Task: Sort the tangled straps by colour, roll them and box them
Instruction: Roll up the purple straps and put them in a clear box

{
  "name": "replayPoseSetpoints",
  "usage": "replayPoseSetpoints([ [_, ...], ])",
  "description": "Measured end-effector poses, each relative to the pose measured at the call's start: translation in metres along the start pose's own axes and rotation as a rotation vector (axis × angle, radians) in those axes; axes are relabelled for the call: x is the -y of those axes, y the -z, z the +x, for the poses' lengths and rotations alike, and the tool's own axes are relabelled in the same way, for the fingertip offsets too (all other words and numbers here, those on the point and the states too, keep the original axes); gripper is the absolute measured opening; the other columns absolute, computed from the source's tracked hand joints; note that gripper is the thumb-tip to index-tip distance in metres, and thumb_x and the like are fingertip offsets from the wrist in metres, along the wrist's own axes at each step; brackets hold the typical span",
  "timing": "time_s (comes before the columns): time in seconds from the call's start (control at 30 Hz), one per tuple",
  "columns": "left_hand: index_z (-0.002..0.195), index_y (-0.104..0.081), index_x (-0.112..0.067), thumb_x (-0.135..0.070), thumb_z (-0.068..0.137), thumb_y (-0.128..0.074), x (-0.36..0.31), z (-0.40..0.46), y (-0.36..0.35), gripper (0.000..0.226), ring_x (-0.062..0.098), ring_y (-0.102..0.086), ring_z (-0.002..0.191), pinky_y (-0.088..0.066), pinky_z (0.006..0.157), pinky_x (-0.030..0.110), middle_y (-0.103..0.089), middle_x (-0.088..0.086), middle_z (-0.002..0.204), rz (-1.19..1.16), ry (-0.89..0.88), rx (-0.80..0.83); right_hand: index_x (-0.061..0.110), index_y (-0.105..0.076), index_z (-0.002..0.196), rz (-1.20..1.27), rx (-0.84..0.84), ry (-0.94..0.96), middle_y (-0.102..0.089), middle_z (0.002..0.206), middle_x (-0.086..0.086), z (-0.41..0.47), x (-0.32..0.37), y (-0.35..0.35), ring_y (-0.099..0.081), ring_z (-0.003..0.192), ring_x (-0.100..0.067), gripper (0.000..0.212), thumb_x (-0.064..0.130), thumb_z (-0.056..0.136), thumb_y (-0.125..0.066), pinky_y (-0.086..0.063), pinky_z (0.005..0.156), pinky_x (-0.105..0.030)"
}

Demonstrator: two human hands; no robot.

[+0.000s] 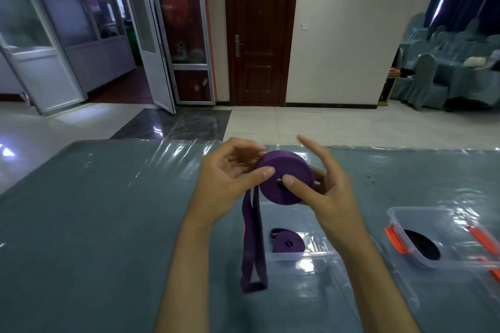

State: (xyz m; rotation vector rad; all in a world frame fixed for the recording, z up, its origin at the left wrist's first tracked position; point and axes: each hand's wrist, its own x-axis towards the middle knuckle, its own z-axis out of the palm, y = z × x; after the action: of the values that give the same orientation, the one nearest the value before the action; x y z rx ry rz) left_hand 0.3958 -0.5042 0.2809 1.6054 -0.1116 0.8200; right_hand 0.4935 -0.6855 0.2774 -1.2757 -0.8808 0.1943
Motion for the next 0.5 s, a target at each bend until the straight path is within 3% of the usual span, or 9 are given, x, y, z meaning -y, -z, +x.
replayPoseSetpoints([
  [0.13,0.106,-0.078,-0.022,-0.022,0.082,-0.087,0.004,-0.004,0.000,0.025,0.022,-0.074,0.107,-0.058,0.092,0.027,-0.078,0.006,0.110,-0.069,0.096,0.042,0.036,-0.072,0.117,-0.038,-0.044,0.036,-0.079,0.115,0.002,-0.002,0.003,0.003,-0.077,0.104,-0.022,0.045,0.039,0.076,-0.090,-0.066,0.079,-0.033],
  [0.23,0.121,-0.077,-0.027,-0.021,0.090,-0.082,0.007,-0.006,0.000,0.032,0.021,-0.071,0.116,-0.056,0.096,0.026,-0.077,0.002,0.120,-0.043,0.121,0.117,0.034,-0.067,0.103,-0.002,-0.147,-0.016,-0.077,0.109,-0.001,-0.004,-0.006,-0.003,-0.077,0.099,-0.023,0.044,0.041,0.069,-0.093,-0.065,0.075,-0.033],
  [0.3,0.119,-0.078,-0.030,-0.024,0.087,-0.085,0.006,-0.005,0.002,0.032,0.019,-0.073,0.112,-0.057,0.093,0.023,-0.078,0.000,0.116,0.006,0.077,0.056,0.036,-0.062,0.099,0.044,-0.124,-0.064,-0.077,0.106,-0.001,-0.005,-0.010,-0.005,-0.078,0.094,-0.027,0.045,0.040,0.067,-0.094,-0.065,0.073,-0.034],
  [0.43,0.107,-0.077,-0.026,-0.026,0.081,-0.092,0.005,-0.002,0.007,0.030,0.023,-0.077,0.103,-0.060,0.087,0.024,-0.080,0.002,0.108,0.070,-0.017,-0.056,0.042,-0.064,0.128,-0.083,0.013,0.004,-0.077,0.111,0.001,-0.001,-0.007,-0.002,-0.077,0.102,-0.026,0.054,0.038,0.080,-0.089,-0.065,0.080,-0.032],
  [0.5,0.103,-0.078,-0.025,-0.024,0.084,-0.089,0.007,-0.002,0.008,0.023,0.023,-0.076,0.104,-0.060,0.088,0.026,-0.080,0.003,0.109,0.036,0.015,-0.023,0.040,-0.071,0.128,-0.140,0.013,0.073,-0.076,0.118,0.006,0.002,-0.007,0.002,-0.075,0.109,-0.021,0.049,0.035,0.083,-0.089,-0.064,0.083,-0.029],
])
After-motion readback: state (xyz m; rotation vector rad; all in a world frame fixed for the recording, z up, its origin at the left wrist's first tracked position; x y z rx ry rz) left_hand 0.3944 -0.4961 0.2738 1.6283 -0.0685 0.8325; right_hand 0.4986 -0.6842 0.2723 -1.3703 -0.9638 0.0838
